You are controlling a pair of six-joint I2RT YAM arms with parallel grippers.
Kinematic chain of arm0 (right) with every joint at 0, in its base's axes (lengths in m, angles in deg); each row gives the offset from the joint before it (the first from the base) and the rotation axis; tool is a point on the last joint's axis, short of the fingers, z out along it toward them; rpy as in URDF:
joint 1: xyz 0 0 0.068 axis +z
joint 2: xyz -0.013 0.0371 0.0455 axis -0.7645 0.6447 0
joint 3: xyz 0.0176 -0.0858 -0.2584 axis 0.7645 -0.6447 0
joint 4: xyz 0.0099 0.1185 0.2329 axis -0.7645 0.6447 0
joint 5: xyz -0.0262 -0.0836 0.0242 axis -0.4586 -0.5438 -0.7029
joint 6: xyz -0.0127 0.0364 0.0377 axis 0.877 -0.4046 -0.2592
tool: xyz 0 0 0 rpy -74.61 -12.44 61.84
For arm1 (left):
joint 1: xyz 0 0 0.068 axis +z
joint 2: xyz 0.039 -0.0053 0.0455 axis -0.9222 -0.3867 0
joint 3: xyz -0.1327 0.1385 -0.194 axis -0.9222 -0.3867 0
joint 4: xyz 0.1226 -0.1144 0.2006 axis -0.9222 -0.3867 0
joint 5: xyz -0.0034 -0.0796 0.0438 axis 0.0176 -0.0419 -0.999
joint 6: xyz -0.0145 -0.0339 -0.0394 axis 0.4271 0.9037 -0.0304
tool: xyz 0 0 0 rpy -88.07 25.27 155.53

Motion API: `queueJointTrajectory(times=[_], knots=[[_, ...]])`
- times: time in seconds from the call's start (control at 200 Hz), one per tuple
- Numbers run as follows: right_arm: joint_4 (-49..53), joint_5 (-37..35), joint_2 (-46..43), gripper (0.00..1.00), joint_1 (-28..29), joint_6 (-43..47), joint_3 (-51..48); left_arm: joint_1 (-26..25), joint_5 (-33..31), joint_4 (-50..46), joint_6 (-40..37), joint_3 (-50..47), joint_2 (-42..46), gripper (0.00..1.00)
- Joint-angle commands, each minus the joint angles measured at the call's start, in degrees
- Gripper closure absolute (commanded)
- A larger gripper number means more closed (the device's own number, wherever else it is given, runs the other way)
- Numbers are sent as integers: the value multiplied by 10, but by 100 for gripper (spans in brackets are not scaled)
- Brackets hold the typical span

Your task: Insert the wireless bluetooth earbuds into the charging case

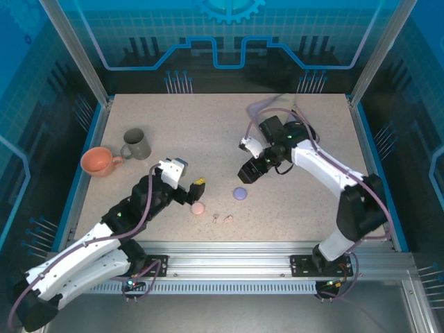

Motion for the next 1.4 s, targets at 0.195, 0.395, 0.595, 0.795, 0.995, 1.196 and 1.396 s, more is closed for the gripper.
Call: queueJointTrajectory(times=[0.195,0.395,0.595,0.795,0.995,1.196,1.396], knots=[[-86,-128,-49,0,141,-10,-54,210,94,-163,265,41,-38,1],[-71,-188,12,0,223,-14,-13,355,280,-189,280,66,-117,1],[3,-252,134,0,295,-21,90,476,411,-185,284,77,-197,1],[58,-267,239,0,331,-12,186,569,504,-159,296,72,-222,1],[127,-249,312,0,343,27,272,612,532,-154,296,62,-221,4],[194,-263,370,1,343,56,356,625,539,-156,290,57,-218,5],[237,-274,420,1,349,79,427,627,532,-159,289,58,-220,5]])
